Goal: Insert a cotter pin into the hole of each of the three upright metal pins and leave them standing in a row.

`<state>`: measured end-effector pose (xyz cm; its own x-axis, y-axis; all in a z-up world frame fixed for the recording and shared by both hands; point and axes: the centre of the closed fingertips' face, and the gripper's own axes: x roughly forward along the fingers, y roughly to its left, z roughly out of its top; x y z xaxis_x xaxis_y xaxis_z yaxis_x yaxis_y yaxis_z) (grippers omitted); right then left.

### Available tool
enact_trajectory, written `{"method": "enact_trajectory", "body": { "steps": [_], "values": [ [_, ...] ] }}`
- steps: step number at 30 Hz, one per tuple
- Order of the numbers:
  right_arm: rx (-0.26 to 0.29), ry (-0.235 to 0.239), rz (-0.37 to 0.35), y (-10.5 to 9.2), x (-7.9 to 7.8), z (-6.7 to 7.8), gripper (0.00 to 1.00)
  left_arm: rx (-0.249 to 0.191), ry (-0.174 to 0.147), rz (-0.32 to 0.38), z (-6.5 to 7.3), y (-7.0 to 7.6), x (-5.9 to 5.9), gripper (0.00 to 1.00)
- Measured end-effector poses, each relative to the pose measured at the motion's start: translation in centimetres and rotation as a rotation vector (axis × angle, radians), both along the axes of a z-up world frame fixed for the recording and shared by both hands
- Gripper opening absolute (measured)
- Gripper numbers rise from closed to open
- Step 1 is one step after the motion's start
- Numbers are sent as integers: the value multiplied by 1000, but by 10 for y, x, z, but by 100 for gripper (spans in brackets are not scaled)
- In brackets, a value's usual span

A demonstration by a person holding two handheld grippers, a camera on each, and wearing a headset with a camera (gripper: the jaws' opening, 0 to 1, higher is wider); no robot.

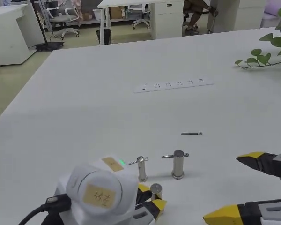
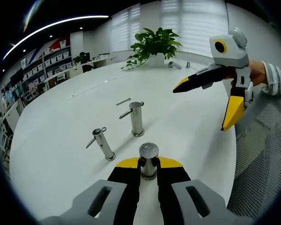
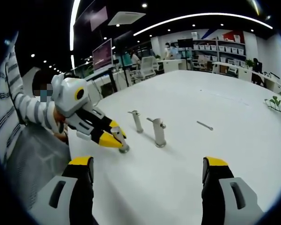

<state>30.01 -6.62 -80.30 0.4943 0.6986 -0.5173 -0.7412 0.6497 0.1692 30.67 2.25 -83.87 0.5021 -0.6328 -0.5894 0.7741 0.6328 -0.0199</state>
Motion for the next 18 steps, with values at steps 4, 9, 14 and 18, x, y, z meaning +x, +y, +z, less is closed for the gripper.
{"method": "enact_trajectory", "body": {
  "steps": [4, 9, 14, 18],
  "values": [
    [6, 3, -5, 0, 0, 0, 98, 2, -9, -8, 0, -1, 0, 11],
    [5, 5, -5, -1, 0, -1, 98, -8, -15, -12, 0, -1, 0, 11],
    [13, 8, -13, -2, 0, 0, 98, -53, -2, -5, 3, 0, -2, 13],
    [15, 10, -6, -1, -1, 1, 98, -52, 28, -5, 1, 4, -5, 28]
  ]
}}
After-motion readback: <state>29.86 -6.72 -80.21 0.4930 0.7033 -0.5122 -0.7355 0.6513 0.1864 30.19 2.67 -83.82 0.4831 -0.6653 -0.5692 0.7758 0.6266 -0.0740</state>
